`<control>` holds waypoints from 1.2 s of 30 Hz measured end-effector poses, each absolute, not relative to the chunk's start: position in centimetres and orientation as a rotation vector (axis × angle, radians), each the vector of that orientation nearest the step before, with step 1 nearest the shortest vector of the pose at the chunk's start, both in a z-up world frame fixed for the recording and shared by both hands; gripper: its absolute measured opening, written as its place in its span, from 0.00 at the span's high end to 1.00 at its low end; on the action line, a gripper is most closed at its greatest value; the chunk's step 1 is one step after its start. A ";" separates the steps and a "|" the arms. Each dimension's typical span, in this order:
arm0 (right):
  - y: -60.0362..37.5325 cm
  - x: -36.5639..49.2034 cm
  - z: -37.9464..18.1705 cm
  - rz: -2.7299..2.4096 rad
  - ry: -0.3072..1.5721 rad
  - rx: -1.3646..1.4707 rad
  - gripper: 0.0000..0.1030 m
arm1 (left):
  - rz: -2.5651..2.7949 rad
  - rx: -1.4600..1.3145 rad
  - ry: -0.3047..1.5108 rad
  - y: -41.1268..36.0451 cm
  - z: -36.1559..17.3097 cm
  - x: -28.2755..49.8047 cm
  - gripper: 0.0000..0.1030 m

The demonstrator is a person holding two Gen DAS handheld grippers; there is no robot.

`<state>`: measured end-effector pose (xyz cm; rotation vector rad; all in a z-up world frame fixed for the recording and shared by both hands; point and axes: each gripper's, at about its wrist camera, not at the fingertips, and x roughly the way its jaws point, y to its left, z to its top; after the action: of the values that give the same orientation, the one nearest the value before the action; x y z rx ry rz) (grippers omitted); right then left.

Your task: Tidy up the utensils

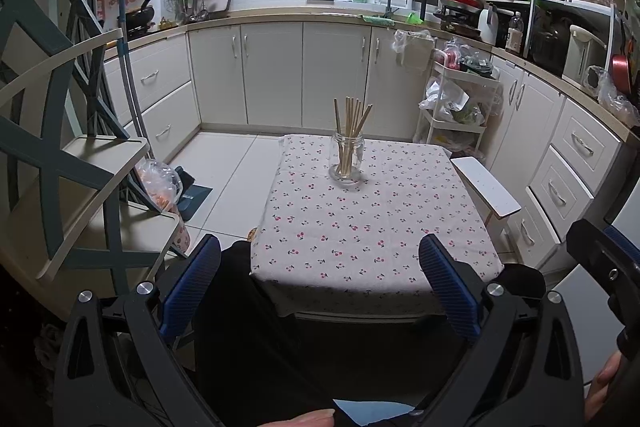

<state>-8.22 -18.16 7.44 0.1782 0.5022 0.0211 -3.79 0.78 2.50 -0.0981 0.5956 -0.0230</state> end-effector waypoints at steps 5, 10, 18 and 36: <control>-18.0 -8.3 7.5 0.022 0.501 0.178 0.08 | -0.024 -0.099 0.598 0.6 2.5 -3.9 0.07; -17.9 -8.3 7.5 0.022 0.500 0.176 0.08 | -0.025 -0.101 0.598 0.6 2.5 -4.0 0.07; -17.9 -8.3 7.6 0.025 0.494 0.174 0.08 | -0.027 -0.103 0.592 0.4 2.5 -4.1 0.07; -18.0 -8.9 8.3 0.034 0.478 0.170 0.07 | -0.031 -0.107 0.580 0.5 2.8 -4.6 0.07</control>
<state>-8.87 -18.01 8.27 0.1696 0.4782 0.0345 -4.65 0.52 2.76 -0.1070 0.5803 -0.0309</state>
